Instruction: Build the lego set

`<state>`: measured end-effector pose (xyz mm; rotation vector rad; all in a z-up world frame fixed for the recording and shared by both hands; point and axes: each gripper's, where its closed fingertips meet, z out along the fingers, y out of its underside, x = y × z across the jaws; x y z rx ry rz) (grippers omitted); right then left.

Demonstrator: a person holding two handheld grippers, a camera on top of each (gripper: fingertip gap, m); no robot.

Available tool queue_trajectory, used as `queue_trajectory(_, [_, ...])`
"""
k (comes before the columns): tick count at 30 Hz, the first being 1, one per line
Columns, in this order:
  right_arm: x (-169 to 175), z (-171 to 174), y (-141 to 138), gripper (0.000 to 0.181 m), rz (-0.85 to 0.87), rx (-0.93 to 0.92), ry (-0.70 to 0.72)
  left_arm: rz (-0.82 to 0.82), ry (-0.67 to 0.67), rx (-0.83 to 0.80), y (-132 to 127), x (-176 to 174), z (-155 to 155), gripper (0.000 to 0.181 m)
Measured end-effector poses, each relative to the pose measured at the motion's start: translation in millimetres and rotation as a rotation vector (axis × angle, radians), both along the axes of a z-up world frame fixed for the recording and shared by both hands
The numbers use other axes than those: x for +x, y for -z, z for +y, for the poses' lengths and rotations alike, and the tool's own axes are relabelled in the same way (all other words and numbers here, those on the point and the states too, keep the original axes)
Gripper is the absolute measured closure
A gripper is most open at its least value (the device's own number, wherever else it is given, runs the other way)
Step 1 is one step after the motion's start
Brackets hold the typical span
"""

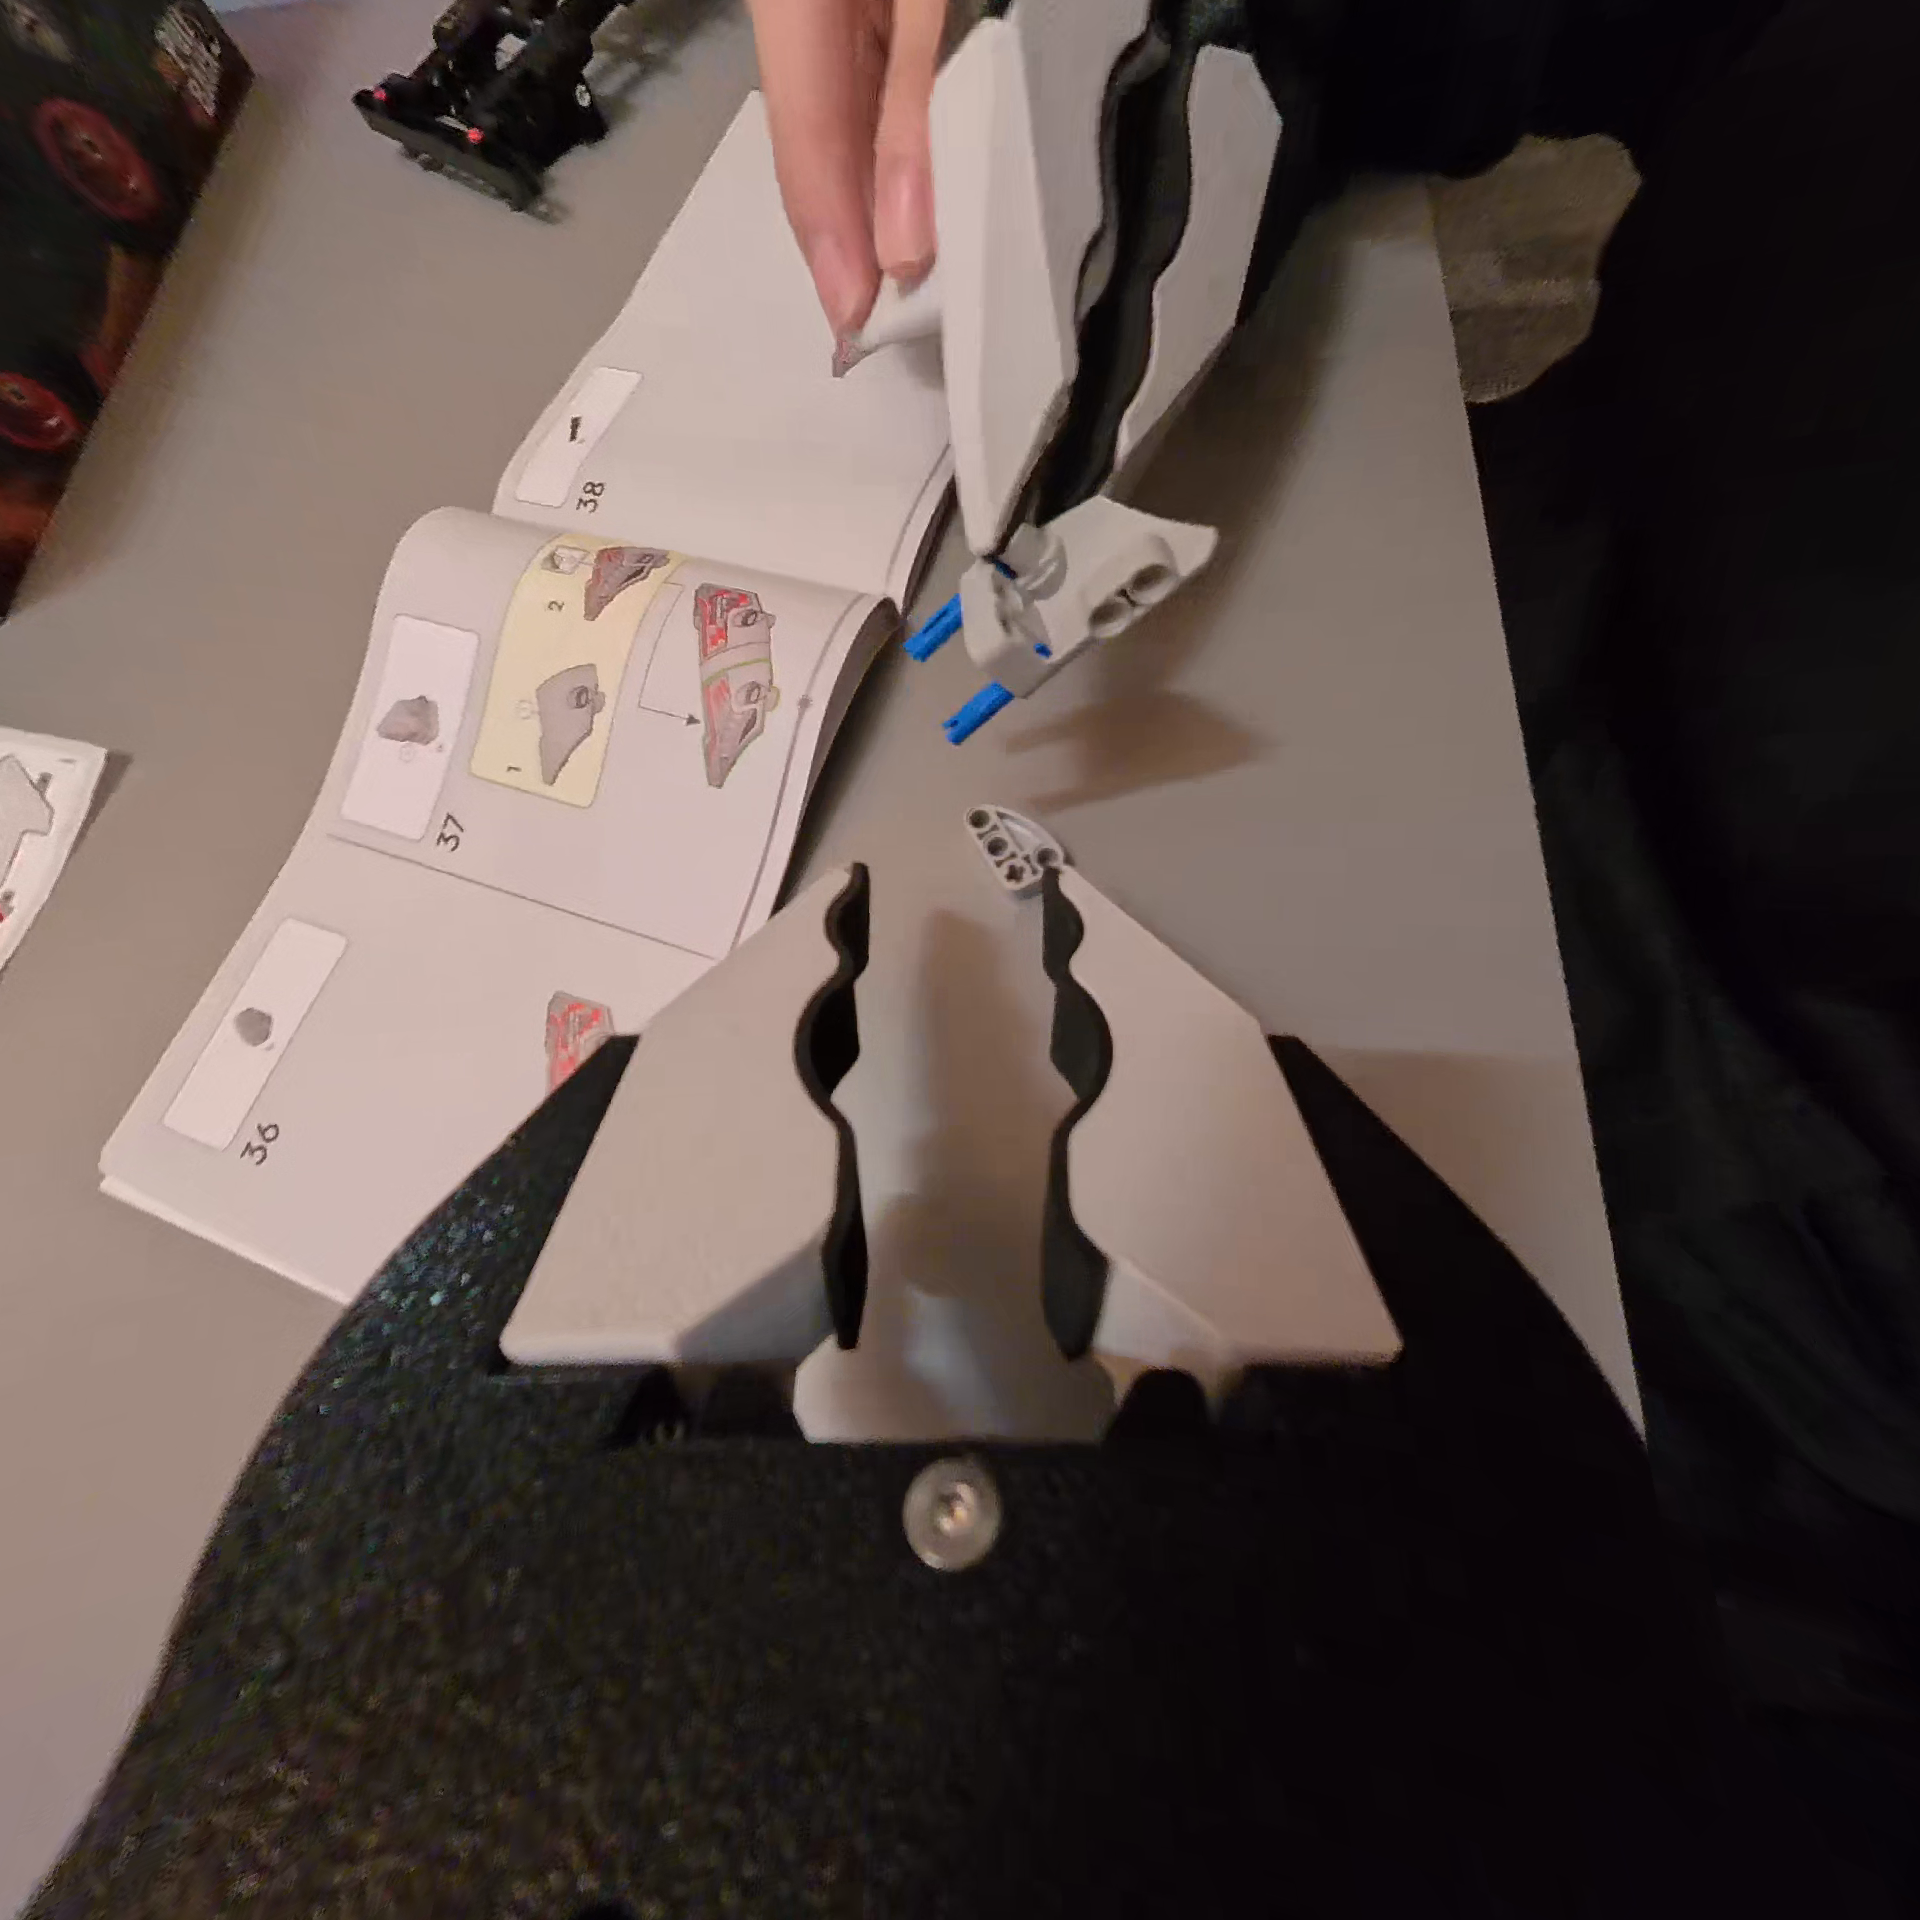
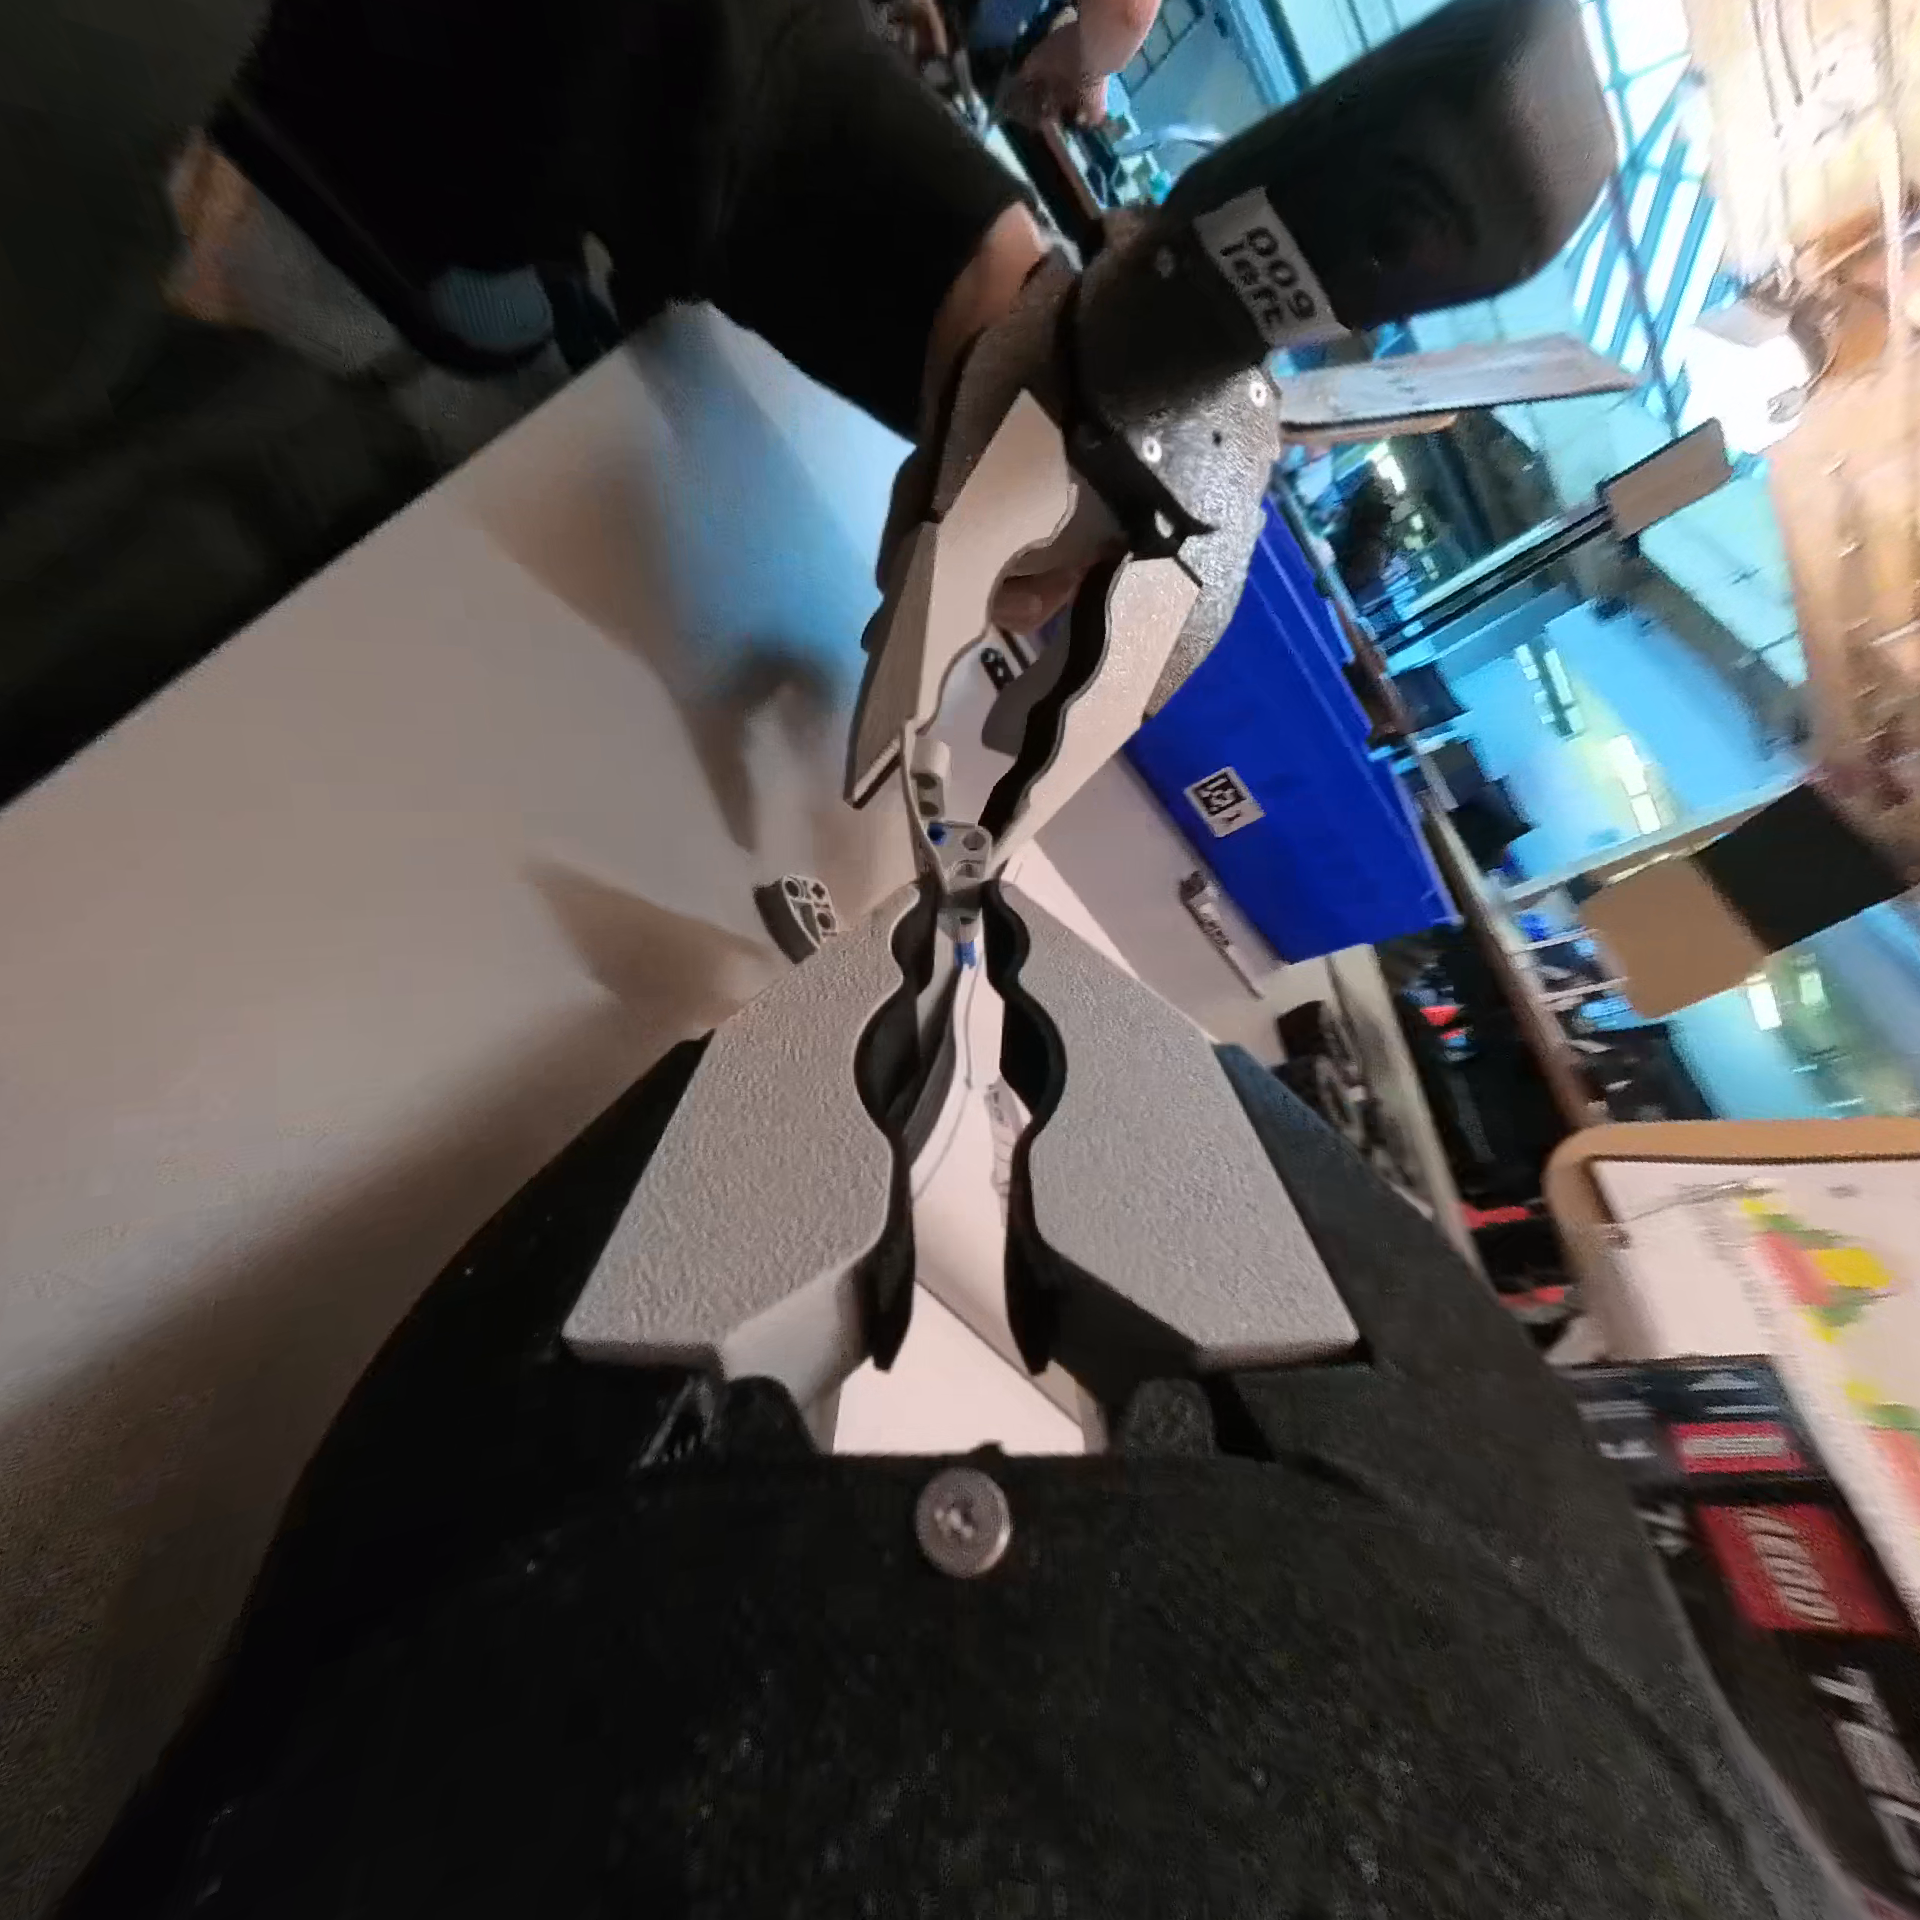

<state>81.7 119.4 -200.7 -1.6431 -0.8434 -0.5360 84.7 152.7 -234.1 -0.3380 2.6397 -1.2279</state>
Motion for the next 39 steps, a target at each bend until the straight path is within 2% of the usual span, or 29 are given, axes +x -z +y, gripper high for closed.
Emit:
queue_trajectory(6, [10.7,-7.2,10.7,0.175,0.184,-0.133,-0.007,0.066,-0.028,0.034,14.1,-3.3,-3.8,0.151])
queue_trajectory(12, [23.9,-14.8,7.0,0.175,0.295,-0.127,0.020,0.122,-0.054,0.072,26.0,-5.2,-5.7,0.159])
queue_trajectory(15, [29.2,-16.5,2.7,0.175,0.315,-0.106,0.037,0.142,-0.012,0.072,28.3,-13.3,-14.2,0.169])
queue_trajectory(22, [35.1,-21.6,4.6,0.175,0.340,-0.113,0.052,0.088,0.090,0.019,16.4,-28.0,-44.9,0.170])
queue_trajectory(25, [36.0,-24.6,4.6,0.175,0.364,-0.113,0.046,0.023,0.023,-0.009,6.2,-12.8,-40.1,0.167])
queue_trajectory(27, [35.1,-25.0,2.8,0.175,0.377,-0.107,0.037,-0.015,-0.006,0.007,9.2,-3.0,-35.7,0.162])
queue_trajectory(30, [35.0,-25.3,2.8,0.175,0.379,-0.108,0.034,0.025,0.042,0.016,19.1,-8.4,-41.4,0.152])
queue_trajectory(34, [35.7,-25.6,1.9,0.175,0.385,-0.103,0.035,0.039,0.049,0.040,26.2,-9.7,-47.7,0.157])
queue_trajectory(36, [35.5,-25.6,2.4,0.175,0.384,-0.107,0.035,0.028,0.053,0.032,24.4,-9.8,-50.5,0.157])
queue_trajectory(39, [35.4,-25.8,2.5,0.175,0.388,-0.110,0.031,0.019,0.066,0.016,19.1,-9.9,-51.0,0.146])
